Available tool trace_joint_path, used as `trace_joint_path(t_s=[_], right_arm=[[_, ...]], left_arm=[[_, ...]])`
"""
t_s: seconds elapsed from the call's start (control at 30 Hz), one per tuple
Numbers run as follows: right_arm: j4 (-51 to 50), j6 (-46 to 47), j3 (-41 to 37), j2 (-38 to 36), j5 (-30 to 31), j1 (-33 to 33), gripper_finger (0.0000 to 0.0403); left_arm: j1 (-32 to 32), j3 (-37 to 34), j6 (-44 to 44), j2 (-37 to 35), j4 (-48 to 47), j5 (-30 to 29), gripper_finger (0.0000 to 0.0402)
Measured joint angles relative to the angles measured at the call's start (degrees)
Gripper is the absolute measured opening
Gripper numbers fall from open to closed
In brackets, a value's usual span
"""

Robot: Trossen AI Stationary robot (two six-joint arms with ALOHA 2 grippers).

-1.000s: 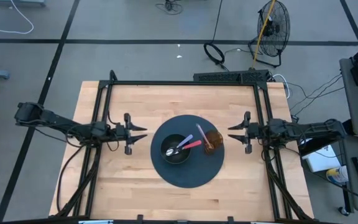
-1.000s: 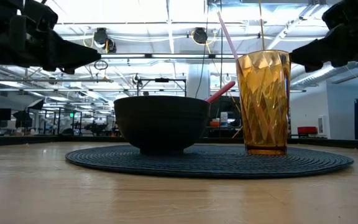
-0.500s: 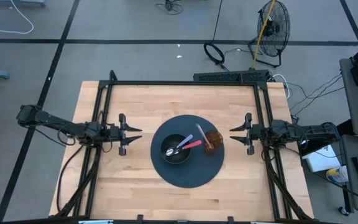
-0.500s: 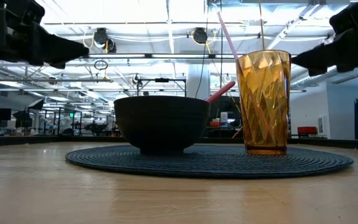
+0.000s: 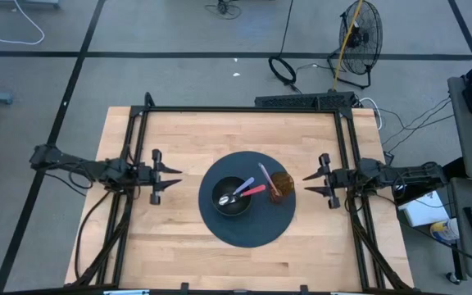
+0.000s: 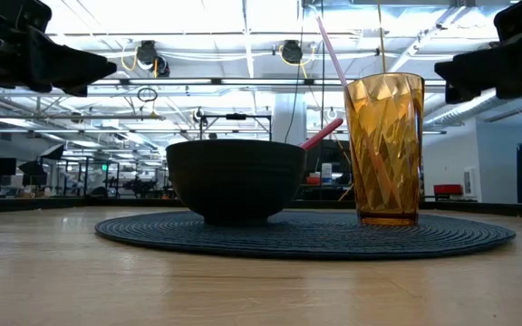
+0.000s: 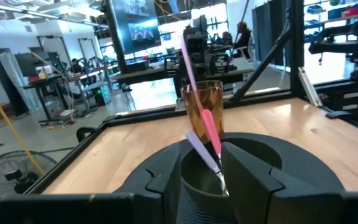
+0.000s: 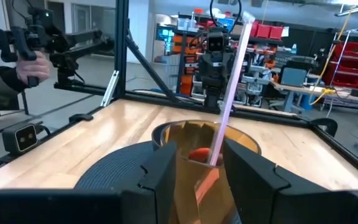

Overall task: Pick & Place Utensil
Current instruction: Return to Home Position

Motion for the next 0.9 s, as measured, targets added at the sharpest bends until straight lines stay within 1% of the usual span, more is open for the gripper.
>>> trace_joint_path(t_s=[0.27,0.43,0.73,0.9], right_arm=[[0.44,-0.32,-0.24,0.01,-0.13,0.0,0.013],[0.96,-0.81,-0.28,0.01,-0.27,0.0,0.013],[2.09,-3.65,-0.32,0.27,-0.33,0.0,0.013],[2.08,-4.02,-0.34,0.27,-0.61,0.0,0.013]], left_arm=[[0.02,0.0,-0.29,-6.81,-7.07,0.35,0.0122],[0.02,0.0,0.51,-9.6,-8.97,2.68,0.0122],[0.02,0.0,0.99,-9.88,-10.77,3.61,0.0122],[0.0,0.3,2.77,-9.9,-10.83,8.34,0.0122]])
